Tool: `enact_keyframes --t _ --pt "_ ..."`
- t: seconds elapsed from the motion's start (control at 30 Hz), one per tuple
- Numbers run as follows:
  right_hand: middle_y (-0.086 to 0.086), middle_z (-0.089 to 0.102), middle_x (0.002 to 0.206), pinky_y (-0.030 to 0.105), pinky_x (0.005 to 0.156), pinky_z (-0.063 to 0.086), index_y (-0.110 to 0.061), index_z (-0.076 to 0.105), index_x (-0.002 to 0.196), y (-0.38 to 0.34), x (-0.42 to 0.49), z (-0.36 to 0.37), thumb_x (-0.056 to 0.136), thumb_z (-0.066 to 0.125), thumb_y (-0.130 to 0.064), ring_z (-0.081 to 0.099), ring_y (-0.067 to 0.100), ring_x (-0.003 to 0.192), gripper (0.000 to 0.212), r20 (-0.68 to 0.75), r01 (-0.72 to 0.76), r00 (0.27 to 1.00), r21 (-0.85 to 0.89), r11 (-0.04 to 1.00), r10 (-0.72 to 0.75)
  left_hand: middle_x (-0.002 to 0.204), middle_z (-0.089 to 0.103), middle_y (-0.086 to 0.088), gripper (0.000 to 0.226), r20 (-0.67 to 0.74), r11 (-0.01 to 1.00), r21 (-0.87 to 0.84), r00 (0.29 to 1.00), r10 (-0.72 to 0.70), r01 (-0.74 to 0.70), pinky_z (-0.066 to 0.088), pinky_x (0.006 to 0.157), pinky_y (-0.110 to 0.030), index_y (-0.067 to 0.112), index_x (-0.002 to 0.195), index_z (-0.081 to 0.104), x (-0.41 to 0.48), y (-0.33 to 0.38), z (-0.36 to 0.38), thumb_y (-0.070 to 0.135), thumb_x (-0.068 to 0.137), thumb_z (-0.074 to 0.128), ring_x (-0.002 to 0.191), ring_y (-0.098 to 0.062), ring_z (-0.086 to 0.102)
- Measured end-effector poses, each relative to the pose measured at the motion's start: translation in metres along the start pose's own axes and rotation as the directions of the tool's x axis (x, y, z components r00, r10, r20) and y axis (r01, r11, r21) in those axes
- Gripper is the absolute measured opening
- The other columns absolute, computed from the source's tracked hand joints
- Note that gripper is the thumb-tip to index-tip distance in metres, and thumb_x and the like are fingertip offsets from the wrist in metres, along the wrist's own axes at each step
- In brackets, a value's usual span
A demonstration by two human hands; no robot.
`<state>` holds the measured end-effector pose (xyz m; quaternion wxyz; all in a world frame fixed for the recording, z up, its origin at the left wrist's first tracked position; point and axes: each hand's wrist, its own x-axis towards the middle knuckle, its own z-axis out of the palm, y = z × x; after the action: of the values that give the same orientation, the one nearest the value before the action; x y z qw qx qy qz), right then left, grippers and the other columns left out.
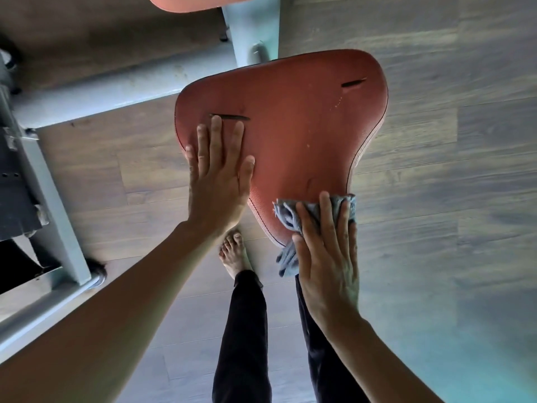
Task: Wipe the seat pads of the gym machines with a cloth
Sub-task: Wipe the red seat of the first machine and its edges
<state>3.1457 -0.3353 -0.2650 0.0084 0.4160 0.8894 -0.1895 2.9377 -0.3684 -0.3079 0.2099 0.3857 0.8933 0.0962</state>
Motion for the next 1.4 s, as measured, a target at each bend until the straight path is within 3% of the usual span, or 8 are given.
enact_keyframes --t 0.13,0.23,0.4,0.67,0.83,0.97,1.17,1.4 --pt "0.009 0.014 0.164 0.053 0.12 0.02 -0.02 0.033 0.154 -0.005 0.056 0.008 0.107 0.034 -0.035 0.011 0.038 0.151 0.049 -0.039 -0.123 0.992 -0.088 0.988 0.12 0.166 0.0 -0.007 0.06 -0.004 1.0 0.001 1.0 -0.013 0.013 -0.006 0.122 -0.044 0.027 0.157 0.009 0.0 0.001 0.002 0.05 0.102 0.013 0.153 -0.028 -0.005" --pt "0.008 0.012 0.165 0.053 0.122 0.016 -0.017 0.034 0.153 -0.006 0.065 0.012 0.107 0.035 -0.036 0.01 0.035 0.152 0.05 -0.066 -0.135 0.99 -0.104 0.985 0.128 0.166 0.001 -0.007 0.06 -0.014 1.0 -0.006 1.0 -0.015 0.015 -0.005 0.122 -0.045 0.027 0.157 0.01 0.0 0.001 0.003 0.049 0.102 0.014 0.153 -0.028 -0.004" --pt "0.005 0.036 0.157 0.052 0.119 0.025 -0.018 0.049 0.146 -0.001 0.065 0.016 0.104 0.047 -0.034 0.03 0.028 0.147 0.044 -0.174 -0.087 0.982 -0.073 0.994 0.073 0.166 0.001 -0.007 0.059 -0.025 1.0 -0.008 0.999 -0.021 0.02 -0.003 0.123 -0.046 0.028 0.158 0.011 0.0 0.001 0.005 0.049 0.102 0.015 0.153 -0.028 -0.004" --pt "0.003 0.013 0.165 0.052 0.12 0.021 -0.022 0.022 0.157 -0.001 0.022 0.004 0.106 0.026 -0.044 0.013 0.029 0.152 0.056 0.085 0.027 0.996 -0.178 0.984 -0.013 0.166 -0.003 -0.005 0.059 0.003 1.0 -0.014 1.0 -0.02 0.02 -0.008 0.122 -0.044 0.028 0.158 0.007 -0.001 -0.001 0.004 0.049 0.103 0.013 0.152 -0.026 -0.008" --pt "0.004 0.015 0.165 0.05 0.122 0.018 -0.021 0.023 0.157 -0.008 0.066 0.008 0.106 0.026 -0.041 0.013 0.03 0.152 0.055 0.025 -0.114 0.993 -0.144 0.983 0.118 0.166 -0.003 -0.005 0.059 0.004 0.999 -0.032 1.0 -0.019 0.019 -0.006 0.123 -0.046 0.029 0.157 0.006 0.0 -0.001 0.004 0.049 0.102 0.014 0.153 -0.027 -0.008" --pt "0.005 0.011 0.166 0.05 0.122 0.017 -0.019 0.019 0.157 -0.012 0.018 0.002 0.106 0.023 -0.042 0.01 0.03 0.152 0.057 0.099 -0.063 0.992 -0.164 0.984 0.08 0.166 -0.001 -0.007 0.058 -0.016 1.0 -0.026 1.0 -0.01 0.009 -0.004 0.123 -0.048 0.027 0.157 0.007 0.0 -0.001 0.006 0.048 0.103 0.015 0.153 -0.028 -0.006" --pt "0.007 0.013 0.166 0.052 0.122 0.015 -0.016 0.022 0.157 -0.007 0.12 0.012 0.105 0.025 -0.046 0.011 0.031 0.152 0.06 0.032 -0.149 0.987 -0.17 0.974 0.156 0.166 -0.002 -0.005 0.06 -0.019 0.999 -0.037 1.0 -0.02 0.019 -0.004 0.123 -0.047 0.028 0.157 0.008 -0.001 -0.002 0.007 0.051 0.102 0.014 0.153 -0.027 -0.007" --pt "0.01 0.015 0.165 0.054 0.12 0.018 -0.012 0.027 0.155 -0.004 0.093 0.01 0.104 0.026 -0.041 0.015 0.032 0.152 0.058 0.063 -0.075 0.994 -0.212 0.974 0.09 0.166 0.006 -0.006 0.06 -0.037 0.997 -0.067 0.999 -0.038 0.035 0.001 0.123 -0.049 0.026 0.157 0.019 -0.001 0.003 0.003 0.049 0.102 0.021 0.153 -0.028 0.0"
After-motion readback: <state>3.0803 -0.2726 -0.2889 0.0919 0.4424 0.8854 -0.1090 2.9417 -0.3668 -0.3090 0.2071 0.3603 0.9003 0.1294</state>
